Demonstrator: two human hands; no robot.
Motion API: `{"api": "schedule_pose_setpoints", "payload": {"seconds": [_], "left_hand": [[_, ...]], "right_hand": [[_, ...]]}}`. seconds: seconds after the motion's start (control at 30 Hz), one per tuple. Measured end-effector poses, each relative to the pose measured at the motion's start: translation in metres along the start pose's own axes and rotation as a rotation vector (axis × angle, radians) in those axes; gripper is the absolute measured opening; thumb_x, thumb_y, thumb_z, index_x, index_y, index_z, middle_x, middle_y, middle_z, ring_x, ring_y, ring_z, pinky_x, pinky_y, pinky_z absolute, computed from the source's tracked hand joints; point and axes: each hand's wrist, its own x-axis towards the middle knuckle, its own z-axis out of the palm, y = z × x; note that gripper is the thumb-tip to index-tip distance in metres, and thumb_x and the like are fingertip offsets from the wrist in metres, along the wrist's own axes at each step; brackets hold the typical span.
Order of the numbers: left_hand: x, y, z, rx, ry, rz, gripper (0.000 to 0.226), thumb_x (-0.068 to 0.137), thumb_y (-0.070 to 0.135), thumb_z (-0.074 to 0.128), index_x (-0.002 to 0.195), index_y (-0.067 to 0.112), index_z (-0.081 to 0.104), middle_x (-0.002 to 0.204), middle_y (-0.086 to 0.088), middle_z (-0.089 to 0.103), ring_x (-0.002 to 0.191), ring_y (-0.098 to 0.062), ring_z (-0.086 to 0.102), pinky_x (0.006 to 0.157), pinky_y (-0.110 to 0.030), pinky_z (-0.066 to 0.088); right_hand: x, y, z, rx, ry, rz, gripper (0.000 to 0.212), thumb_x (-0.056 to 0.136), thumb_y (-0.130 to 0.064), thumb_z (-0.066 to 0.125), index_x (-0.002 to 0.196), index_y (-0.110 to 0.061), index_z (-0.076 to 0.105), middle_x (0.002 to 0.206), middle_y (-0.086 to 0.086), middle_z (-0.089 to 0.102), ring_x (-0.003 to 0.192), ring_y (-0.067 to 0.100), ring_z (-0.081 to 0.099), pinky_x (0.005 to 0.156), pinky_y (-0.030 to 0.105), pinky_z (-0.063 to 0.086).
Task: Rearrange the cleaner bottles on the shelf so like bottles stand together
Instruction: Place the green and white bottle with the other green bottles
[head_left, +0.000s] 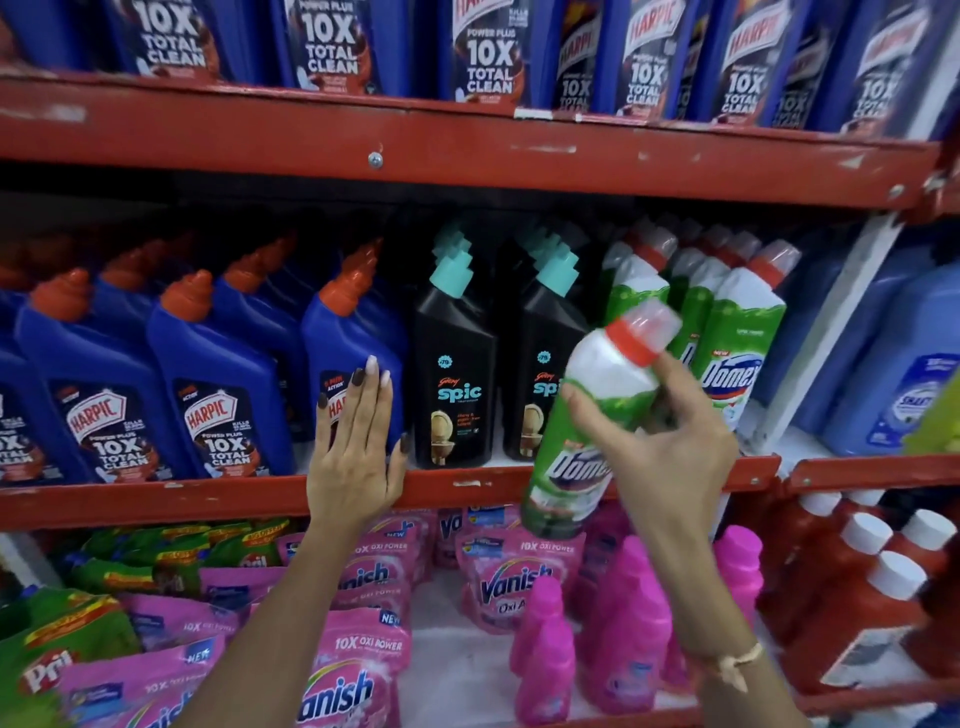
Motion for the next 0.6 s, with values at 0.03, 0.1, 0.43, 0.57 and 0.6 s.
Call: {"api": "schedule_pose_setpoints", "payload": {"seconds": [0.03, 0.1, 0.43, 0.57, 0.6], "left_hand": [[0.000, 0.000, 0.000, 0.003, 0.001, 0.001, 0.060, 0.108, 0.038, 0.022, 0.156, 0.001, 0.026, 0.169, -0.005, 0.005, 0.156, -0.016, 0.009, 0.128, -0.040, 0.004], [0.001, 0.001, 0.000, 0.005, -0.002, -0.003, 0.060, 0.108, 0.038, 0.022, 0.155, 0.001, 0.027, 0.169, -0.005, 0.005, 0.156, -0.016, 0.009, 0.128, -0.039, 0.003], [0.002, 0.002, 0.000, 0.019, -0.026, -0.006, 0.061, 0.108, 0.039, 0.020, 0.156, 0.001, 0.025, 0.169, -0.006, 0.005, 0.156, -0.017, 0.008, 0.128, -0.040, 0.005], [0.002, 0.002, 0.000, 0.022, -0.042, -0.011, 0.062, 0.108, 0.040, 0.019, 0.157, 0.002, 0.023, 0.169, -0.006, 0.006, 0.156, -0.018, 0.009, 0.127, -0.041, 0.006], [0.001, 0.002, 0.000, 0.023, -0.045, -0.012, 0.062, 0.108, 0.040, 0.019, 0.157, 0.002, 0.024, 0.169, -0.007, 0.006, 0.156, -0.018, 0.009, 0.127, -0.041, 0.006]], "right_hand": [[0.010, -0.006, -0.004, 0.013, 0.032, -0.018, 0.068, 0.063, -0.048, 0.086, 0.123, -0.024, 0.066, 0.101, -0.011, 0.074, 0.088, 0.005, 0.070, 0.081, 0.037, 0.060], [0.030, -0.012, -0.008, 0.030, 0.101, -0.048, 0.068, 0.065, -0.045, 0.086, 0.125, -0.020, 0.065, 0.108, -0.004, 0.074, 0.095, 0.006, 0.068, 0.086, 0.036, 0.058], [0.085, 0.020, 0.002, 0.012, 0.171, -0.063, 0.070, 0.067, -0.038, 0.087, 0.129, -0.015, 0.061, 0.116, -0.012, 0.065, 0.107, 0.006, 0.061, 0.098, 0.021, 0.047], [0.096, 0.044, 0.012, -0.043, 0.099, -0.006, 0.069, 0.069, -0.035, 0.086, 0.129, -0.013, 0.060, 0.125, -0.001, 0.065, 0.112, -0.001, 0.050, 0.098, 0.015, 0.036], [0.098, 0.048, 0.013, -0.067, 0.088, -0.001, 0.066, 0.070, -0.034, 0.085, 0.128, -0.014, 0.061, 0.124, 0.001, 0.067, 0.109, 0.000, 0.050, 0.097, 0.018, 0.037]]}}
